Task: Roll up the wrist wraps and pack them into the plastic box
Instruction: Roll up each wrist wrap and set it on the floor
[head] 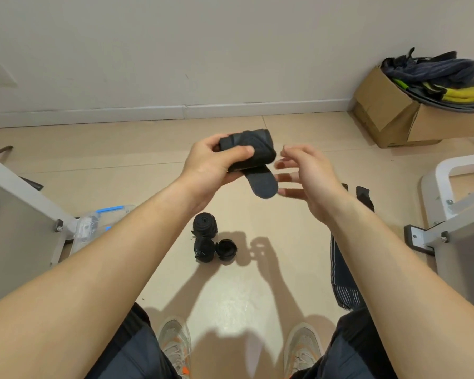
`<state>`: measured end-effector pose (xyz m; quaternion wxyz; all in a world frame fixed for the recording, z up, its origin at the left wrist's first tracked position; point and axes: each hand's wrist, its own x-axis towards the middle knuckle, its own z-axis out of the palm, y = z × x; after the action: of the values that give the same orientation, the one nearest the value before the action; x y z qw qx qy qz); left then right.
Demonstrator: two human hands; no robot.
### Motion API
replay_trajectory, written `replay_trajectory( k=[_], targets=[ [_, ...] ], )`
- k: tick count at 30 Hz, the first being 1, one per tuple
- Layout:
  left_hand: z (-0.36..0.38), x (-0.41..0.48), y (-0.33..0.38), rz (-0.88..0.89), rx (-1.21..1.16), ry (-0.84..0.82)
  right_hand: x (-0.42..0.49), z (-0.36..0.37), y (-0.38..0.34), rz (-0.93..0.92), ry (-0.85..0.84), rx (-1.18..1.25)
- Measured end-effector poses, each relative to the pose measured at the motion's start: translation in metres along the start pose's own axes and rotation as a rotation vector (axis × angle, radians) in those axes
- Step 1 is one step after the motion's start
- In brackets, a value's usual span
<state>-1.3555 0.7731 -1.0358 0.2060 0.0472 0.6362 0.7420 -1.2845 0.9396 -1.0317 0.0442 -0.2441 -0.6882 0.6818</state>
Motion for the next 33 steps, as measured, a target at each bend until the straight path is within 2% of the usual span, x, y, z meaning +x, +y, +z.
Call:
replay_trajectory(
  k=[5, 11, 17, 20, 25, 28, 33],
  targets=[
    [-0.006, 0.002, 0.001, -0.083, -0.182, 0.045, -0.007, 0.007, 0.002, -0.014, -0.124, -0.027],
    [-0.003, -0.003, 0.002, -0.102, -0.230, 0.070, -0.004, 0.013, 0.007, -0.084, -0.126, -0.080],
    [-0.006, -0.001, 0.002, -0.095, -0.215, 0.122, -0.007, 0.016, 0.005, -0.208, -0.245, -0.206],
    [-0.005, 0.000, -0.001, -0.067, -0.186, 0.132, -0.007, 0.016, 0.002, -0.220, -0.291, -0.129],
    [-0.002, 0.004, -0.002, 0.028, -0.127, 0.174, -0.011, 0.018, -0.002, -0.120, -0.314, 0.046],
    [0.002, 0.003, -0.007, 0.094, -0.034, 0.158, -0.014, 0.020, -0.006, -0.060, -0.269, 0.200],
    [0.011, -0.001, -0.012, 0.126, -0.028, 0.086, -0.019, 0.024, -0.008, 0.015, -0.148, 0.490]
  ],
)
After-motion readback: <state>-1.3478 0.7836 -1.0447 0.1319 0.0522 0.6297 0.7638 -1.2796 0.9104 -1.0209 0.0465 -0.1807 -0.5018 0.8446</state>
